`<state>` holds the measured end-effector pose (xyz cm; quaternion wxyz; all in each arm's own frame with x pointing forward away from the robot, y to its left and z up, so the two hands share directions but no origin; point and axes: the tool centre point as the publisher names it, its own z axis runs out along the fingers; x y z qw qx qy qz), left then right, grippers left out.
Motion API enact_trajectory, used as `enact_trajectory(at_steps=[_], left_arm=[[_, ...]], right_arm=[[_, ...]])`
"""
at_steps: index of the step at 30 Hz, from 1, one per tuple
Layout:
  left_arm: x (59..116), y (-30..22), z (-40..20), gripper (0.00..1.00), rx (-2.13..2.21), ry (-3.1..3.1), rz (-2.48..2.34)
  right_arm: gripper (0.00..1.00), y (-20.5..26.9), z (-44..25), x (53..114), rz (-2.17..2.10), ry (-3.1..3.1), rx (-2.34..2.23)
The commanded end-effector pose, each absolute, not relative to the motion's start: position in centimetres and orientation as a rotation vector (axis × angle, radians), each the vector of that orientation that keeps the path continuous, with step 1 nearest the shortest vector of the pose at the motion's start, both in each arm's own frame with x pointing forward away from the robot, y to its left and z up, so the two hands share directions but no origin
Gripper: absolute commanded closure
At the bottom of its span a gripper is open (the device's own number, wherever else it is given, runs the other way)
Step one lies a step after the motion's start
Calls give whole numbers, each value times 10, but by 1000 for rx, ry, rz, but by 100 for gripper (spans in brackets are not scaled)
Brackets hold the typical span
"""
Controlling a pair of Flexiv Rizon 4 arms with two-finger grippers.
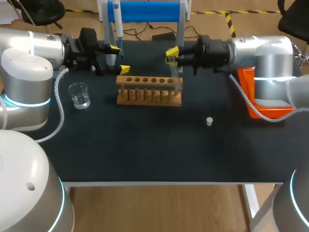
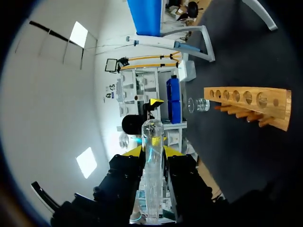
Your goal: Invert the test tube, pick up the pipette, mount the tip to pipette, aspirate from beaker and dispense into the tube, eject the tip, return the pipette, and cap with the stopper.
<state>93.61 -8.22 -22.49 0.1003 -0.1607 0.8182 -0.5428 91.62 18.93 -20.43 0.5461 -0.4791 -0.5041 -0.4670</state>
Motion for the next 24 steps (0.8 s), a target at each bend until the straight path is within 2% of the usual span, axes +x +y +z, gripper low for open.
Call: enact_trajectory(at_steps=[1,24], left_arm=[[936,-82,-225,0,-474,2417,-1607],[936,-82,-225,0,-474,2417,-1607]], right_arm=[[100,191,-198,909,-1130,-1222,-1140],[100,189,-196,906,-1156,-1227,-1113]])
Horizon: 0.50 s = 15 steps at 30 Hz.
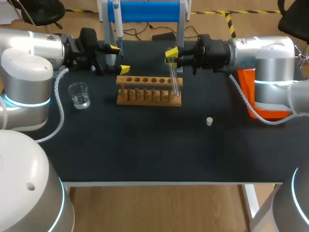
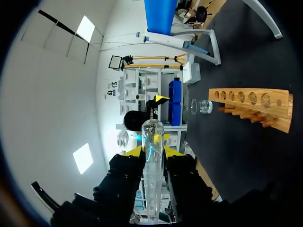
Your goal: Invert the test tube, pick up the pipette, mount the tip to pipette, aspirate from beaker and dispense into the tube, eject the tip, return the pipette, and cap with the stopper.
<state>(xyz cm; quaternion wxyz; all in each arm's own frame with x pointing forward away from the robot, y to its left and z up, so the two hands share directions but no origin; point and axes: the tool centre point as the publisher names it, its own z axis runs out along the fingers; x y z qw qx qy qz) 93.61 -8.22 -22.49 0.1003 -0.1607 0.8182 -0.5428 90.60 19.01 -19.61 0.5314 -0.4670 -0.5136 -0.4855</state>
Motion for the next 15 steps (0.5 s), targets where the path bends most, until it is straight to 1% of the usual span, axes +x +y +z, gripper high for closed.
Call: enact_trajectory(at_steps=[1,7,10,15], left_arm=[[936,-82,-225,0,-474,2417,-1607],[936,-82,-225,0,-474,2417,-1607],[918,-86,-216,0,-88,2100,-1668],[901,-89,-210,0,275,1816,-1624]], right_arm=[[100,189,-196,906,-1156,-1227,-1113],[100,189,-196,906,-1156,-1227,-1113],[100,189,-196,906,-1156,-1227,-1113],[100,189,-196,906,-1156,-1227,-1113]])
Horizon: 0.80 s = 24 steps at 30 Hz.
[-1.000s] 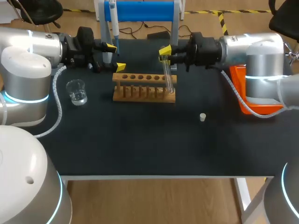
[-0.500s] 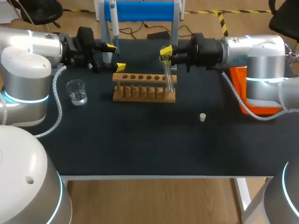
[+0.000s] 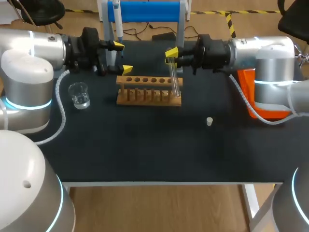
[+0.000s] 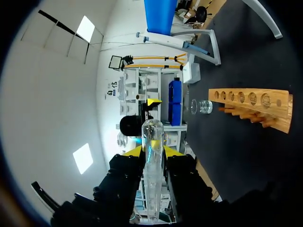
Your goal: Invert the test tube, pick up the pipette, mount the tip to pipette, aspirate from beaker and dispense into the tube, eject the tip, return the pipette, and cap with the stopper.
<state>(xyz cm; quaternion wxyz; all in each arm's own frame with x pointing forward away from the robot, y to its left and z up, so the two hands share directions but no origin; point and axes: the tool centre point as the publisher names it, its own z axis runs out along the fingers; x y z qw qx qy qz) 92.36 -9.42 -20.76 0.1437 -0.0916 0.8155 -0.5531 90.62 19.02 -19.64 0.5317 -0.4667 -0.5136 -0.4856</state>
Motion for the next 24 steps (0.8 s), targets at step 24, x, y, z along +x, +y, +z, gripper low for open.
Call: enact_trajectory(at_steps=[24], left_arm=[[862,-121,-171,0,1213,1068,-1219]], right_arm=[[100,189,-196,906,-1156,-1227,-1113]])
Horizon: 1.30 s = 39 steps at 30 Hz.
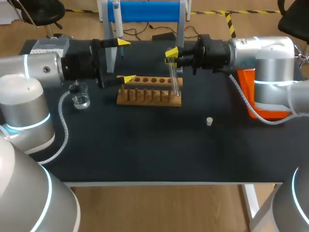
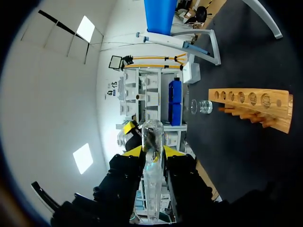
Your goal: Invert the test tube, pick up the pipette, mount the tip to pipette, aspirate from beaker and dispense into the tube, eject the tip, return the pipette, and cap with the stopper.
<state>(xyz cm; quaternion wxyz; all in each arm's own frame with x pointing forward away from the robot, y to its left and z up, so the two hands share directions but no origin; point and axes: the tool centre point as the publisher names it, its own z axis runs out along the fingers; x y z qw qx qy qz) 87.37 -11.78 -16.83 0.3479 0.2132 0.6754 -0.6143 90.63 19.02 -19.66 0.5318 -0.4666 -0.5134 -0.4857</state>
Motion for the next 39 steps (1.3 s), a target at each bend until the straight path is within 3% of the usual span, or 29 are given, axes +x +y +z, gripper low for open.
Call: enact_trajectory(at_steps=[1,9,24,39], left_arm=[[860,-124,-169,0,1250,1087,-1194],[857,-141,-171,0,1327,1254,-960],[864,-140,-175,0,1269,1310,-1043],[822,-198,-186,0,1251,1292,-992]], right_arm=[[100,189,-196,906,-1156,-1227,-1113],[100,189,-196,906,-1156,-1227,-1113],[100,189,-196,906,-1156,-1227,-1113],[100,189,-196,906,-1156,-1227,-1113]])
